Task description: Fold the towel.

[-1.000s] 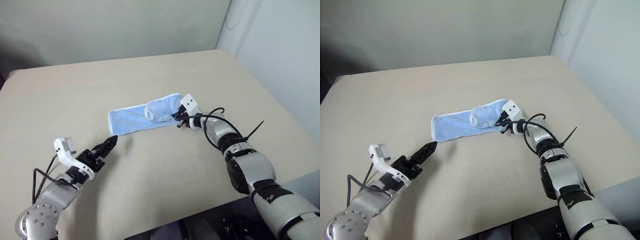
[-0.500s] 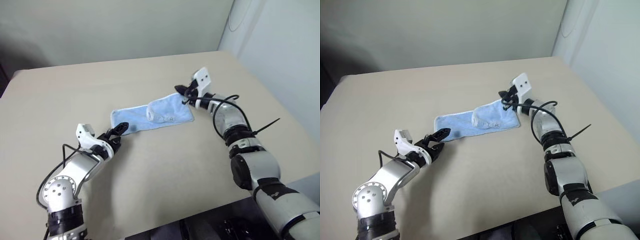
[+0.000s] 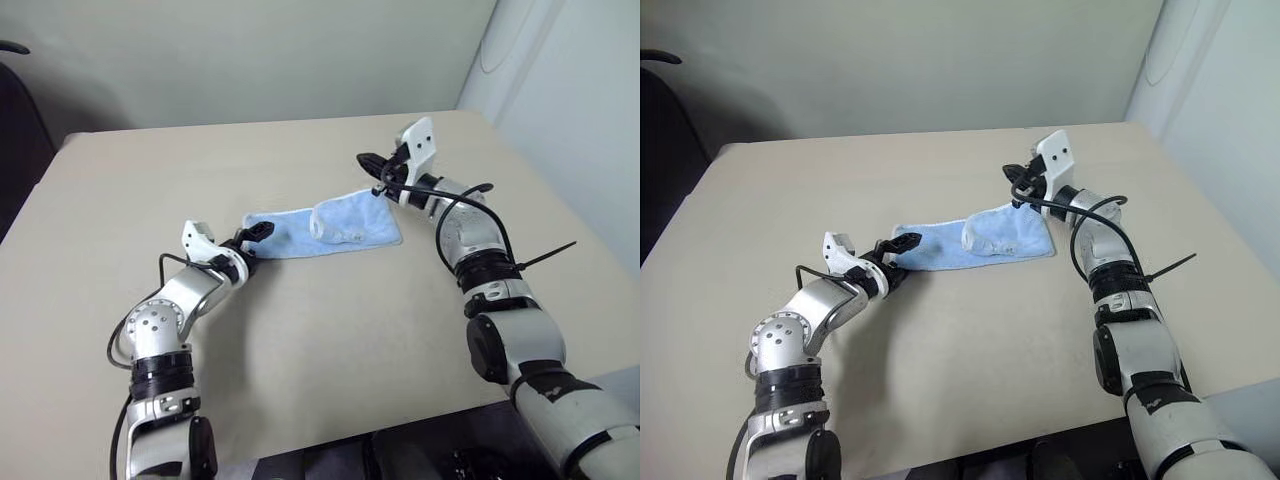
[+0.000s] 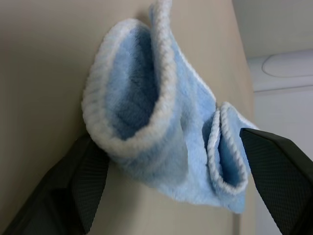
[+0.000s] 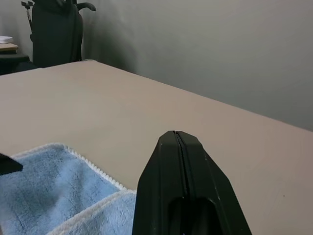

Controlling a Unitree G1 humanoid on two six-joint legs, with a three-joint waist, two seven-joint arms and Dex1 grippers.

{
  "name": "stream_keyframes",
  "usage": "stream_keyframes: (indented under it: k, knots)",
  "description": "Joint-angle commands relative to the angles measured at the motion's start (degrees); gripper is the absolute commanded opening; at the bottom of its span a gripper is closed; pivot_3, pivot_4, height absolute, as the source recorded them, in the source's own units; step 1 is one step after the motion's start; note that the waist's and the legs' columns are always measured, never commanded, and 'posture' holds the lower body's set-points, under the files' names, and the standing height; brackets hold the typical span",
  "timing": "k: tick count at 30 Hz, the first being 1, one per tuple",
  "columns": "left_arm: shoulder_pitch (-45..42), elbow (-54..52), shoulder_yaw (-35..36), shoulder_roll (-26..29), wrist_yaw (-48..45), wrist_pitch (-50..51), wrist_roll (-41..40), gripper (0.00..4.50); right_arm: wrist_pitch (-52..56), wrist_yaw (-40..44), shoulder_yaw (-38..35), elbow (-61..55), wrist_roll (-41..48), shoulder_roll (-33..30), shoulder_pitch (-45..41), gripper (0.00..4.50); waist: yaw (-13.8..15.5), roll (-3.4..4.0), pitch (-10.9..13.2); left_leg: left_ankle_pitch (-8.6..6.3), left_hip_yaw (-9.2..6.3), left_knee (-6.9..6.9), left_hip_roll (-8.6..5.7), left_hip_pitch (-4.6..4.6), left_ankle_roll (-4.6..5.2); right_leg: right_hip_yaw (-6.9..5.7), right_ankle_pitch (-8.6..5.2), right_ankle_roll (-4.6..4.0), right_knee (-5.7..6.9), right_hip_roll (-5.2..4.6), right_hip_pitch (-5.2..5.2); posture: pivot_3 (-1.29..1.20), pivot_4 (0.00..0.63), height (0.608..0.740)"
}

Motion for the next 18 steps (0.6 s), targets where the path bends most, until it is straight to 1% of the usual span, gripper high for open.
stream_keyframes:
  k: [1, 2, 5, 6, 7, 10, 11, 15, 18]
  knots:
    - [0.0, 3.7, 0.9, -0.7, -0.8, -1.3, 4.2, 3.58, 0.0, -0.9, -0.2, -4.0, 1.2, 0.1, -0.2, 0.0, 0.0, 0.0, 0.0, 0.03, 0.01, -0.01, 0.0, 0.0, -0.06, 0.0, 0.0, 0.0, -0.01, 0.0, 0.0, 0.0, 0.15, 0.74]
    - [0.0, 3.5, 1.1, -0.9, -1.0, -1.1, 4.6, 3.3, 0.2, -1.0, -0.1, -4.3, 1.2, 0.2, 0.0, 0.0, 0.0, 0.01, 0.0, 0.13, 0.02, -0.02, 0.0, 0.0, -0.24, 0.01, 0.0, 0.0, -0.02, 0.01, -0.01, 0.0, 0.15, 0.74]
    - [0.0, 2.4, 1.9, -1.4, -1.7, -0.6, 5.5, 2.2, 0.4, -1.1, -0.1, -4.9, 1.3, 0.3, 0.3, 0.0, 0.0, 0.01, 0.0, 0.14, 0.04, -0.1, 0.01, -0.02, -0.25, 0.02, -0.01, -0.01, -0.07, 0.06, -0.05, 0.0, 0.15, 0.74]
    - [0.0, 1.8, 2.2, -1.5, -2.0, -0.4, 5.8, 1.71, 0.5, -1.1, -0.1, -5.0, 1.2, 0.3, 0.3, 0.0, 0.0, 0.01, 0.0, 0.14, 0.03, -0.12, 0.01, -0.06, -0.25, 0.01, -0.02, -0.02, -0.09, 0.06, -0.08, 0.0, 0.15, 0.74]
    - [0.1, 1.2, 2.3, -1.6, -2.3, -0.3, 6.0, 1.48, 0.5, -1.2, -0.1, -5.1, 1.2, 0.3, 0.4, 0.0, 0.0, 0.01, 0.0, 0.14, 0.03, -0.13, 0.01, -0.06, -0.25, 0.02, -0.02, -0.02, -0.1, 0.07, -0.1, 0.0, 0.15, 0.74]
    - [0.1, -1.1, 2.4, -1.8, -3.5, 0.0, 6.5, 0.32, 0.7, -1.2, 0.0, -5.5, 1.2, 0.5, 0.5, 0.0, -0.1, 0.0, 0.0, 0.12, 0.05, -0.2, 0.03, -0.15, -0.27, 0.05, -0.02, -0.03, -0.21, 0.11, -0.21, 0.0, 0.15, 0.74]
    - [0.1, -2.0, 2.4, -1.8, -4.2, 0.0, 6.7, 0.04, 0.7, -1.3, 0.1, -5.5, 1.2, 0.5, 0.5, 0.0, -0.1, 0.0, 0.0, 0.12, 0.06, -0.22, 0.04, -0.18, -0.28, 0.05, -0.02, -0.02, -0.26, 0.13, -0.25, 0.0, 0.15, 0.74]
    - [-1.1, -6.8, 0.8, -0.6, -9.0, 0.0, 8.5, 0.04, 0.9, -1.3, 0.1, -6.0, 1.2, 0.4, 0.8, 0.0, -0.1, -0.06, 0.1, 0.13, 0.06, -0.42, 0.06, -0.37, -0.3, 0.05, -0.02, -0.03, -0.36, 0.16, -0.44, 0.0, 0.15, 0.74]
    - [-5.8, -10.7, -3.7, 2.3, -15.3, 0.3, 12.8, 0.04, 1.2, -1.7, -0.3, -6.2, 1.1, -0.7, 1.7, 0.0, -0.1, -0.08, 0.1, 0.14, -0.03, -0.39, 0.1, -0.58, -0.32, -0.01, -0.01, -0.02, -0.43, 0.17, -0.57, 0.0, 0.15, 0.74]
